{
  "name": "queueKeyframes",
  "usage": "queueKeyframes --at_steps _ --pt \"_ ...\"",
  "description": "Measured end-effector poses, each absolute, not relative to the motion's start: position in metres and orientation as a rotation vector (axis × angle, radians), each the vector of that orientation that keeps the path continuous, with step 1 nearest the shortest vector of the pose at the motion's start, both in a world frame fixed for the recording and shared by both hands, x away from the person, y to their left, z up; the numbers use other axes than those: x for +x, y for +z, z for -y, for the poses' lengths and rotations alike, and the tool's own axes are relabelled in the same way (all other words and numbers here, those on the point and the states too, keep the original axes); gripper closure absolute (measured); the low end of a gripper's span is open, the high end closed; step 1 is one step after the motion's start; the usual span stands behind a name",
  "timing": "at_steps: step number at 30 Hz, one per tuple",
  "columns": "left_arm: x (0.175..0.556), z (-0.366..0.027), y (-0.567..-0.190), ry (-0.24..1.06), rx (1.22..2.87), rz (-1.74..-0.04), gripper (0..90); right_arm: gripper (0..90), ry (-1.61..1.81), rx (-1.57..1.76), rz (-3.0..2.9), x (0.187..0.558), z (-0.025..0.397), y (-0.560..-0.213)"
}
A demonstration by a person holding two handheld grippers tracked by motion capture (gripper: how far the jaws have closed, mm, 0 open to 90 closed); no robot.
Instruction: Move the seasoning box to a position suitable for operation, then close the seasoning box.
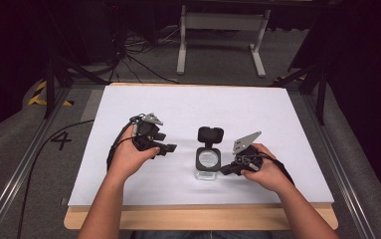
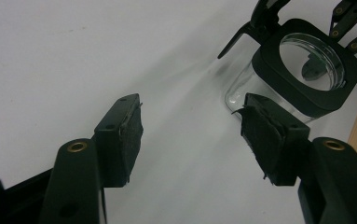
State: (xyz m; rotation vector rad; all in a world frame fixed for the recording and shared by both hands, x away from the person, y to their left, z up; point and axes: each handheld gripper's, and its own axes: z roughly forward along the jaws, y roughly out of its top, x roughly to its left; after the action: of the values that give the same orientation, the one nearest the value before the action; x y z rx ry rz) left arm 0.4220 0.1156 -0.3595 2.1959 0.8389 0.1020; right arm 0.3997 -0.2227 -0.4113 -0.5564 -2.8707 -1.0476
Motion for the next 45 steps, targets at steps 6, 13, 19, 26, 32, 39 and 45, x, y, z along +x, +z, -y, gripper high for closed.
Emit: queueKeyframes --at_steps 6,13,19,26,32,39,45 --pt "0.420 -0.114 -0.358 0.089 2.203 -0.824 40.7 90.0 -1.084 -0.608 2.868 0.401 0.229 -0.407" --pt "0.411 -0.104 -0.353 0.038 2.235 -0.742 52.1 90.0 -1.206 -0.743 2.877 0.402 0.248 -0.383" --pt "0.404 -0.096 -0.350 -0.035 2.250 -0.657 60.1 90.0 -1.283 -0.782 2.872 0.404 0.254 -0.361" --pt "0.396 -0.083 -0.350 -0.123 2.310 -0.573 68.0 90.0 -1.342 -0.789 2.867 0.409 0.256 -0.339" --pt "0.390 -0.070 -0.352 -0.159 2.335 -0.531 75.3 90.0 -1.405 -0.834 2.824 0.412 0.256 -0.327" --pt "0.385 -0.055 -0.357 -0.217 2.367 -0.478 86.2 90.0 -1.481 -0.888 2.800 0.416 0.250 -0.307" --pt "0.386 -0.049 -0.363 -0.242 2.379 -0.463 88.7 90.0 -1.527 -0.861 2.794 0.421 0.240 -0.291"
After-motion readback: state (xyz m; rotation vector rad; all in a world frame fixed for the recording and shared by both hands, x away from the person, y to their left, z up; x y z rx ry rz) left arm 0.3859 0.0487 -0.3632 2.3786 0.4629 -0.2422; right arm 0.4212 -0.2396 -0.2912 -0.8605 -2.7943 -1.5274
